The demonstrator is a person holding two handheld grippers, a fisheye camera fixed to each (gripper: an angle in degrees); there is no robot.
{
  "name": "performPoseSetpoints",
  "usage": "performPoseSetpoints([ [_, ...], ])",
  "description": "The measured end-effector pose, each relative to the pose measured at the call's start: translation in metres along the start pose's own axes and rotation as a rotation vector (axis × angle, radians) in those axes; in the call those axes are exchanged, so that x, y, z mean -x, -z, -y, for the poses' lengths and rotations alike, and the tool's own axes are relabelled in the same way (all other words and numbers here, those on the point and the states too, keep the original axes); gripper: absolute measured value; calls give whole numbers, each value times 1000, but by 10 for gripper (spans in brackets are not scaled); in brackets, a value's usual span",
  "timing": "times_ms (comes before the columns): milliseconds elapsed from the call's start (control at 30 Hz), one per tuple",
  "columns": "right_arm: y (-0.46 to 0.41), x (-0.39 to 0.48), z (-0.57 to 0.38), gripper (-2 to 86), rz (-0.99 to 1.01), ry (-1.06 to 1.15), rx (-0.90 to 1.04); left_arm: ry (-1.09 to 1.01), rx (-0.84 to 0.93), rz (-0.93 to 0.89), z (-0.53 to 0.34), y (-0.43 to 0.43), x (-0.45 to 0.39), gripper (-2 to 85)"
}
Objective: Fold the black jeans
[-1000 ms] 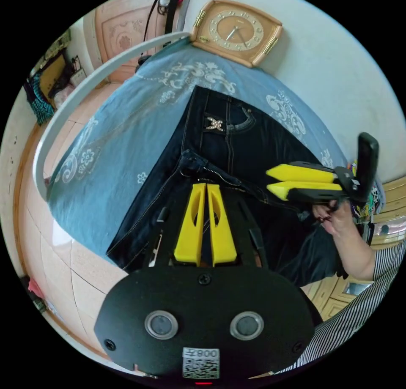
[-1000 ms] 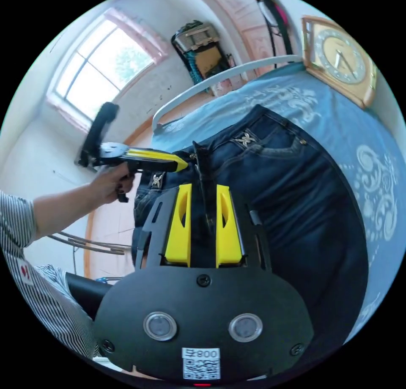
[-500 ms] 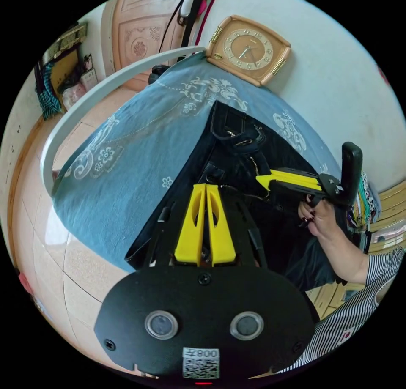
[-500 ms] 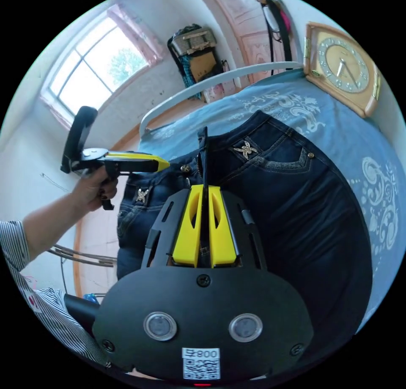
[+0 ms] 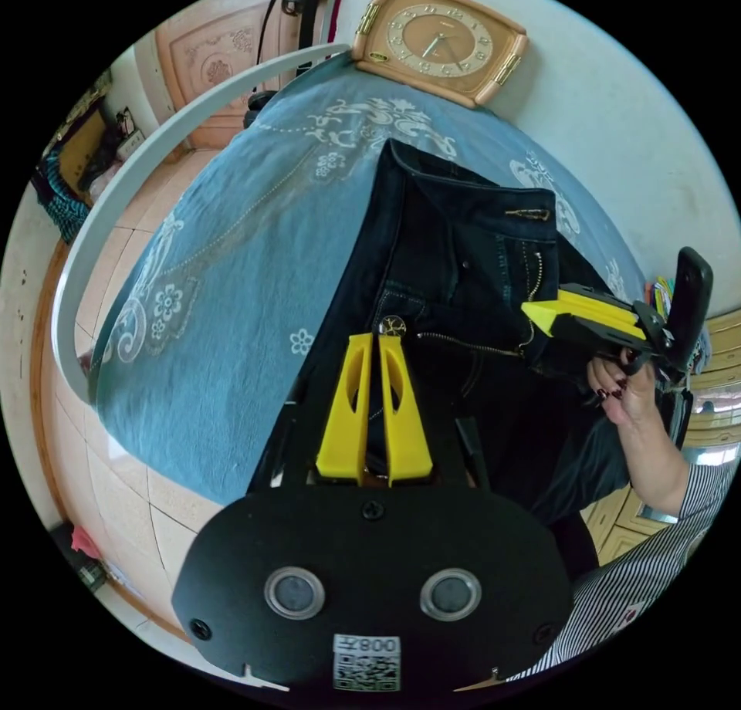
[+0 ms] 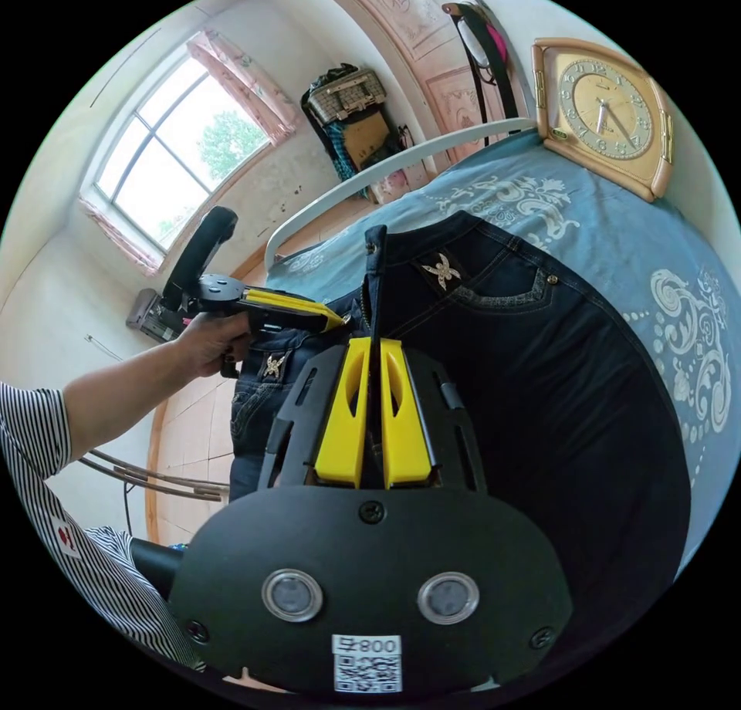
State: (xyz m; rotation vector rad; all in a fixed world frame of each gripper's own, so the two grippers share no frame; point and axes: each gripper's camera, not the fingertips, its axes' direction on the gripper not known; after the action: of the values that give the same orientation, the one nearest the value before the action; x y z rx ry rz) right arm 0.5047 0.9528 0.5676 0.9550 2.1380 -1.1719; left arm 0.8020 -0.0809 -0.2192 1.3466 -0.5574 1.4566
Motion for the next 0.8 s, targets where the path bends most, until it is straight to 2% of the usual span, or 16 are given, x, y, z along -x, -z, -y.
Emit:
performPoseSetpoints([
  [133,7,6,10,18,8,-14,5,-33,-1,-7,6,7,9,5],
  [300,19,12,22,18,11,-24,2,-49,-102,-39,2,31,16,16],
  [400,26,14,28,19,20,-33,-2,-53,-45,-24,3,27,26,35],
  [533,34,19,35,19,24,-42,-6,-46,-4,-30,7,22,36,17],
  [800,65,29,43,20,27,-39,-80,-67,-160,-56,13,51,35,5],
])
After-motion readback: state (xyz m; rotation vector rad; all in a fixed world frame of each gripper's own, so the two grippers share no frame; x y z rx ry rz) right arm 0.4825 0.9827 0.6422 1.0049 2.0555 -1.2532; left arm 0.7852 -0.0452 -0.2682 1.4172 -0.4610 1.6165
